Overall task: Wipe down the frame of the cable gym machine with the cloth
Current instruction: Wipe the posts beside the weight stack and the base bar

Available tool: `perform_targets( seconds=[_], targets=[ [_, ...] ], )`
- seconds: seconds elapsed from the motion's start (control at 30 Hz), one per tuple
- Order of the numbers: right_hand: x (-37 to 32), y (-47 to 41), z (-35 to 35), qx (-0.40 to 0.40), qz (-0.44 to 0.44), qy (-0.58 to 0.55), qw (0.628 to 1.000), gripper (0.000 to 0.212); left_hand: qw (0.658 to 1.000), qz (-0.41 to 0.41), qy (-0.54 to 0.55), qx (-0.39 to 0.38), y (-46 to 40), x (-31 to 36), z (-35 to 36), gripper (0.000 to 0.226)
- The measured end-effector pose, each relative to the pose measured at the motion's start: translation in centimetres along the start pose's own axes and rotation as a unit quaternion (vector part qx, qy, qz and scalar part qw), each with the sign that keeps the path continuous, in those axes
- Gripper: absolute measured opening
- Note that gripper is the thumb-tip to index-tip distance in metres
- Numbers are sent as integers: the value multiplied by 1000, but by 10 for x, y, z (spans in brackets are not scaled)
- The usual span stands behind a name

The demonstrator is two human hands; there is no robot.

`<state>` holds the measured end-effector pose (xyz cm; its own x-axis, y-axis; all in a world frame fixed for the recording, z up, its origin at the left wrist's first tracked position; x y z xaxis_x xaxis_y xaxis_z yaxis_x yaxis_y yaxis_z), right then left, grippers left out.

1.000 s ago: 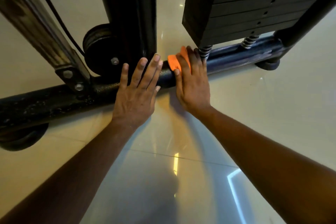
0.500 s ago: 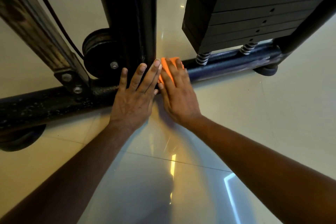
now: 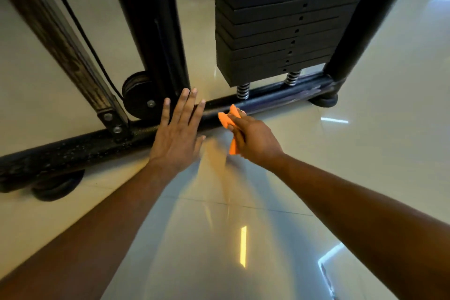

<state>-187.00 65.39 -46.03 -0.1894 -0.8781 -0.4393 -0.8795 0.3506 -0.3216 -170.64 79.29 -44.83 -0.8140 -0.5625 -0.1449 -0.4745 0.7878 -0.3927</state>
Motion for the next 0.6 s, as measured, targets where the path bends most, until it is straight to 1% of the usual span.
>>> perform_targets(
  seconds=[0.1, 0.23, 0.33, 0.47, 0.6],
  targets=[
    [-5, 31, -31, 41, 34, -59, 997, 45, 998, -4, 50, -44, -1, 14, -14, 92],
    [2, 65, -64, 37, 32, -29, 998, 46, 991, -12, 110, -74, -5, 45, -28, 82],
    [12, 79, -81, 53, 55, -25, 997, 52, 980, -6, 158, -117, -10, 62, -28, 79],
    [30, 79, -79, 62, 67, -8, 996, 55, 971, 8, 189, -143, -25, 64, -25, 74],
    [41, 55, -60, 83, 63, -24, 994, 53, 961, -28, 231, -148, -40, 68, -12, 64]
  ],
)
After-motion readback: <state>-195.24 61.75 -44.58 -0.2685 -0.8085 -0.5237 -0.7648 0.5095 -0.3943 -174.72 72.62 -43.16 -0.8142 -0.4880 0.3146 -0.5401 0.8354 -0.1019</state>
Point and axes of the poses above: each hand's wrist, its own y-axis away from the middle knuckle, its own z-axis out of the palm, x = y × z, the point moved 3 cm from there along -y, towards the middle knuckle, and after that the axes turned 15 degrees about -z, right-handed, at the moved point
